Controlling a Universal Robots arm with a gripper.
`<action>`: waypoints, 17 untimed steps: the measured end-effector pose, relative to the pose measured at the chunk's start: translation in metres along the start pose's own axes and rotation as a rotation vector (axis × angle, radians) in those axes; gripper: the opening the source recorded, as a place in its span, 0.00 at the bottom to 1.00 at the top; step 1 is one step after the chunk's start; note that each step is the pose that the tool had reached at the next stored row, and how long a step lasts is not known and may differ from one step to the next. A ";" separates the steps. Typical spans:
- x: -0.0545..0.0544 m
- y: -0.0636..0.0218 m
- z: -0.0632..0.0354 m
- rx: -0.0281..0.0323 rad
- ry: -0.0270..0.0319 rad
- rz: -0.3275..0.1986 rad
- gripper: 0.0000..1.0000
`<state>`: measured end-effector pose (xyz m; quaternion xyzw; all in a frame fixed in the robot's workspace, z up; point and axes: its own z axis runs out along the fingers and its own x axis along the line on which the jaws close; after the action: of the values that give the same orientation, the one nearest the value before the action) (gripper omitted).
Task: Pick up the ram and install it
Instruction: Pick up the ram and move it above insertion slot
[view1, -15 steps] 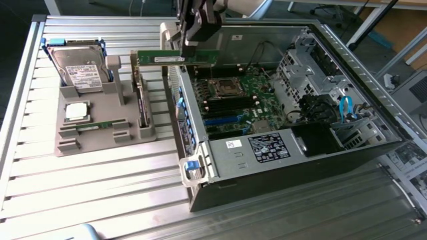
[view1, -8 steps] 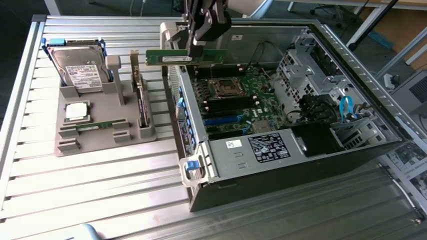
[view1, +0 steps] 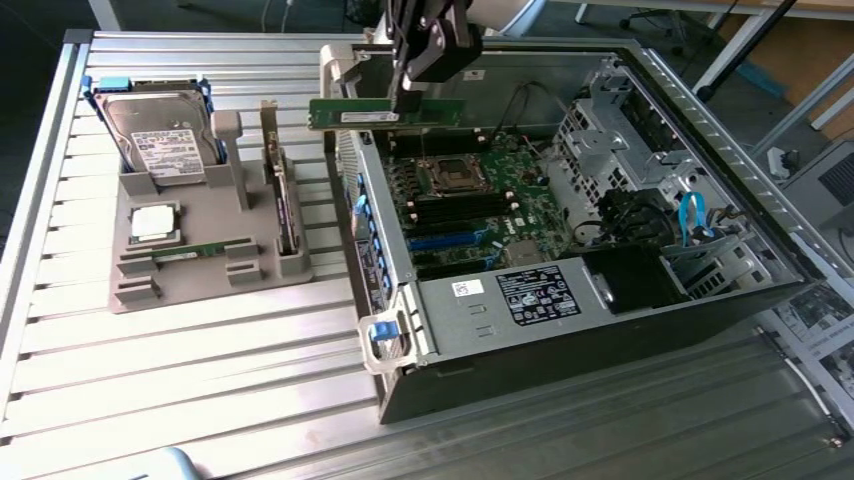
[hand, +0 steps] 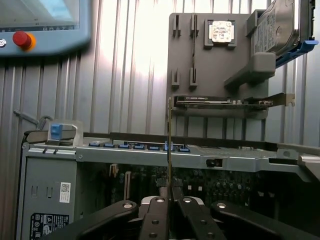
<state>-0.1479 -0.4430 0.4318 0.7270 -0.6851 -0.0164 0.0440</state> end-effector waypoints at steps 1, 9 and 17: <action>0.000 -0.0012 -0.0001 -0.0002 0.0000 0.000 0.13; 0.001 -0.0106 -0.0009 -0.0015 0.0000 0.000 0.13; 0.001 -0.0203 -0.0017 -0.0027 -0.0002 0.000 0.13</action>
<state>-0.1274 -0.4430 0.4318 0.7270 -0.6850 -0.0174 0.0450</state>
